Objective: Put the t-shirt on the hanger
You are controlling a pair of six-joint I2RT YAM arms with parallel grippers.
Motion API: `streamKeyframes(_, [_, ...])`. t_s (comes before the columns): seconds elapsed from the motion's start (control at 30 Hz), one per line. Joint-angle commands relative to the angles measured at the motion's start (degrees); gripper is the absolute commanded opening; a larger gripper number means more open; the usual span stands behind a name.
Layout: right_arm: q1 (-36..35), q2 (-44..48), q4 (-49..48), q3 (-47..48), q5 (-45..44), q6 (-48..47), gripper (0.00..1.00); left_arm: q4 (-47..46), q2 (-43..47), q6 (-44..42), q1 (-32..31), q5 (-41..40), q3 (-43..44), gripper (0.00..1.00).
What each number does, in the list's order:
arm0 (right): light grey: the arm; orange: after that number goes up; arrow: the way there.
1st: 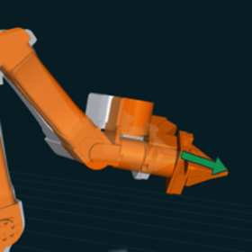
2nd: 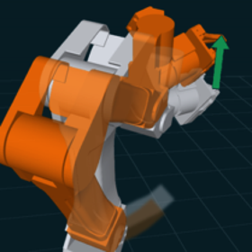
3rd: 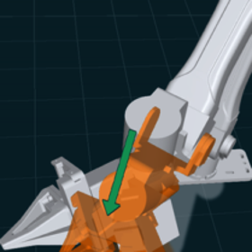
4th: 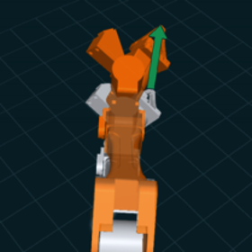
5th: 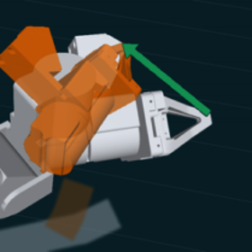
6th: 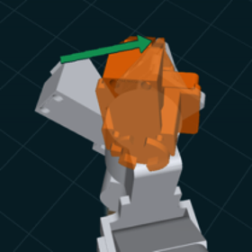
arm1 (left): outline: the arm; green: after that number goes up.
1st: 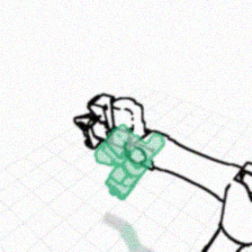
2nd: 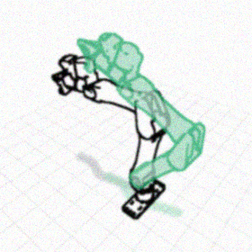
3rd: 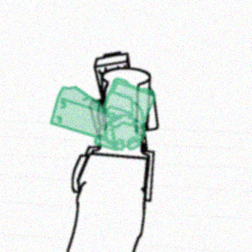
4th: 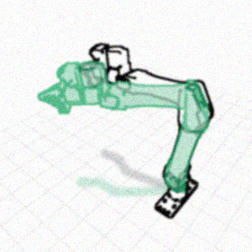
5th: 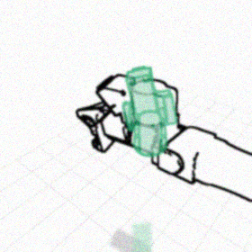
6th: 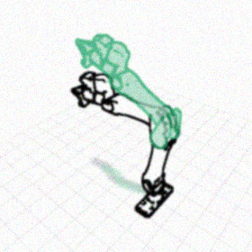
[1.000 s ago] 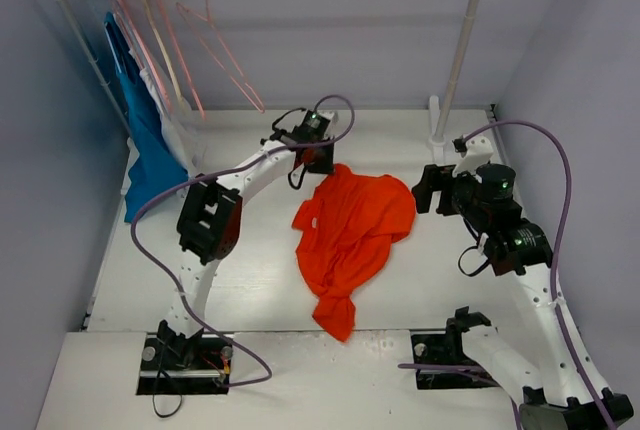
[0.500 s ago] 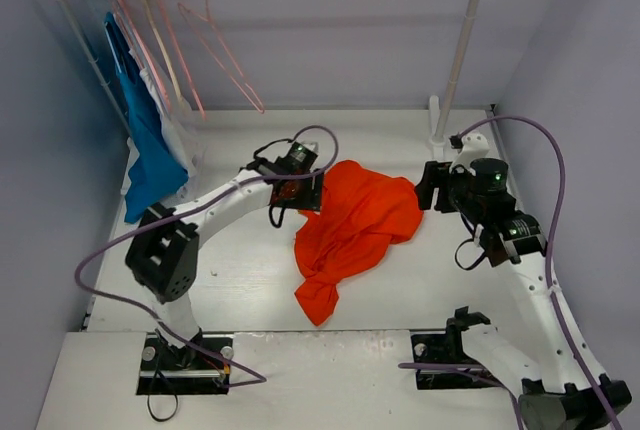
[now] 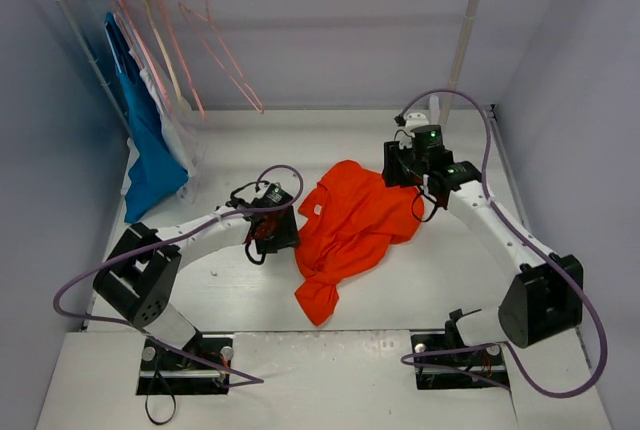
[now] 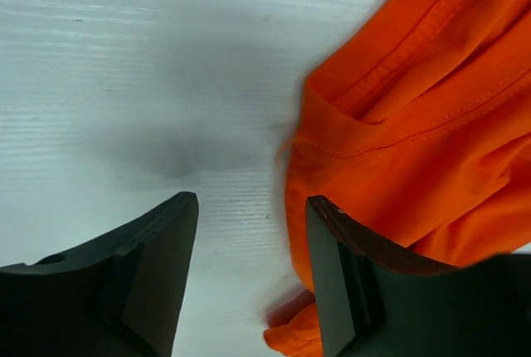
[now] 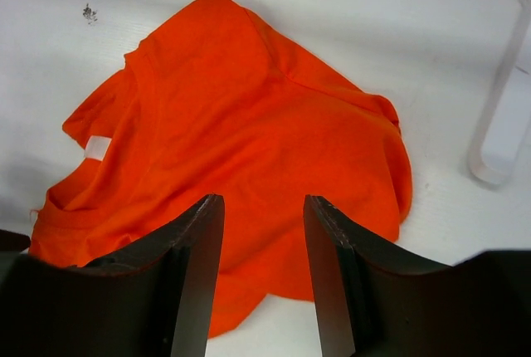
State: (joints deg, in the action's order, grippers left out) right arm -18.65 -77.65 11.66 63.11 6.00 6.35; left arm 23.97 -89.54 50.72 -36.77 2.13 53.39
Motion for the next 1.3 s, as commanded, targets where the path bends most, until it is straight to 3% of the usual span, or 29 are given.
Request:
streamKeyframes(0.0, [-1.8,-4.2,-6.6,4.4,0.4,0.0,0.44,-7.3,0.6,4.3,-0.2,3.0,0.0,0.52])
streamKeyframes(0.3, [-7.4,-21.1,-9.9,12.6,0.3,-0.9,0.42,-12.2,-1.1,6.5,-3.1,5.6,-3.1,0.47])
streamKeyframes(0.5, [-10.0,-28.6,-13.0,16.4,0.1,-2.8,0.43,-12.4,-1.6,7.5,-3.7,5.5,-4.6,0.30])
streamKeyframes(0.6, [-11.1,-31.9,-12.5,19.7,0.5,-4.1,0.43,-12.3,-1.4,7.4,-3.7,5.5,-4.6,0.20])
streamKeyframes(0.63, [-11.8,-32.6,-12.7,20.2,0.2,-4.8,0.44,-12.2,-1.3,7.3,-3.7,5.5,-4.6,0.12])
streamKeyframes(0.77, [-12.5,-36.6,-12.8,23.7,0.2,-5.5,0.45,-11.6,-0.6,7.1,-3.7,5.2,-5.1,0.00])
streamKeyframes(1.27, [-15.3,-42.9,-11.8,26.0,-2.0,-7.6,0.45,-8.5,1.6,5.5,-3.6,3.7,-5.7,0.00])
